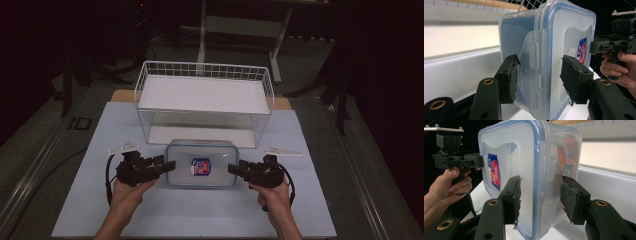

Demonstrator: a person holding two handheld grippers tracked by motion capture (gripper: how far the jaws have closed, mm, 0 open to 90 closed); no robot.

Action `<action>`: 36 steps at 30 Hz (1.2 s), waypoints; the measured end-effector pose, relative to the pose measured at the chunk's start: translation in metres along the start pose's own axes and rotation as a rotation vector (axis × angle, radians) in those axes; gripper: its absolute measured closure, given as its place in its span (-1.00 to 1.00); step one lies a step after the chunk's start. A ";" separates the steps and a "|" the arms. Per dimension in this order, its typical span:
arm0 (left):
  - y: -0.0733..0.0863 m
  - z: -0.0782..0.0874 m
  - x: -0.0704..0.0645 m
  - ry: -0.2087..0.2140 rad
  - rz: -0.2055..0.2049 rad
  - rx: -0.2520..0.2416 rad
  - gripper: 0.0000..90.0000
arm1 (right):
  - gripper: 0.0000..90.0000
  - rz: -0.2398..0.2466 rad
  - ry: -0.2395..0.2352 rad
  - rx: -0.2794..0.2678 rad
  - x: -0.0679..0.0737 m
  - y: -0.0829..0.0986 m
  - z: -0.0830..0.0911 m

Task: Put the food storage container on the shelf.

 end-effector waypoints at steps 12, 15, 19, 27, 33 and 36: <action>-0.025 0.010 -0.010 0.003 -0.030 -0.037 0.08 | 0.15 0.050 0.009 -0.043 0.016 -0.022 0.011; -0.032 0.012 -0.012 0.011 -0.030 -0.054 0.08 | 0.15 0.068 0.013 -0.051 0.020 -0.030 0.013; -0.041 0.015 -0.016 0.017 -0.043 -0.068 0.08 | 0.16 0.099 0.019 -0.060 0.026 -0.042 0.018; -0.058 0.020 -0.021 0.007 -0.073 -0.075 0.08 | 0.15 0.115 0.011 -0.076 0.032 -0.056 0.021; -0.071 0.023 -0.024 0.009 -0.083 -0.089 0.08 | 0.15 0.135 0.010 -0.087 0.036 -0.069 0.024; -0.076 0.025 -0.024 0.007 -0.092 -0.093 0.08 | 0.15 0.142 0.011 -0.093 0.038 -0.075 0.025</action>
Point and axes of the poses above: each handheld gripper's, and its own axes: z roughly backward along the jaws, y roughly out of its underside, x roughly to its left, the point moved 10 cm from there along -z, roughly forward along the jaws, and after that the axes turned 2 degrees about -z, right-handed, at the moved point
